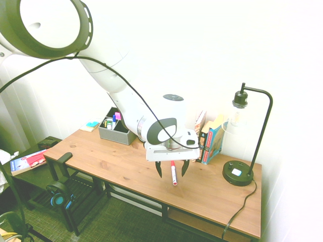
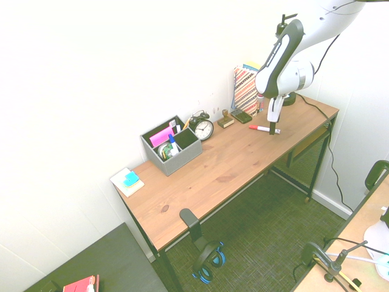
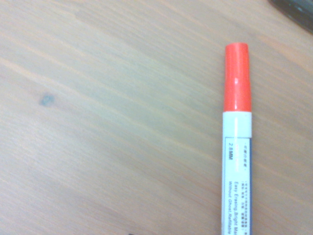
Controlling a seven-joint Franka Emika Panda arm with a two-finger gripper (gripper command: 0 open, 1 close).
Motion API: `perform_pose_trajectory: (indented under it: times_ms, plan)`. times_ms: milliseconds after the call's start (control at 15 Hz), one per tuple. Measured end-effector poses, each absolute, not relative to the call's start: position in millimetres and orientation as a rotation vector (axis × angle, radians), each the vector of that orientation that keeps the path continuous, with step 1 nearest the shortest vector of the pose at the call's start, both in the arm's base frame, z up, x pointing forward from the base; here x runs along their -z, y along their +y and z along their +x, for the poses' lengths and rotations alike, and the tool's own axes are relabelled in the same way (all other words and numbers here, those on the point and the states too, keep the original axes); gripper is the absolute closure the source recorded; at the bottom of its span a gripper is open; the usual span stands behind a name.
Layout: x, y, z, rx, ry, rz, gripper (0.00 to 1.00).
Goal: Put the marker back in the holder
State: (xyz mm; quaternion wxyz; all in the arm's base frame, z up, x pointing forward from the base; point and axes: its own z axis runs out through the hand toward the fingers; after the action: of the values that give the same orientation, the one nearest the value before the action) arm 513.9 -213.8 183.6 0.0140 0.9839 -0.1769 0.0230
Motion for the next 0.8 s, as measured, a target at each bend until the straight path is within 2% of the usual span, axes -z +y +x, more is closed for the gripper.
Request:
perform_pose_trajectory:
  times_ms: [800]
  plan:
    - [-169,-223,520,-0.008,-0.569,3.072,1.00]
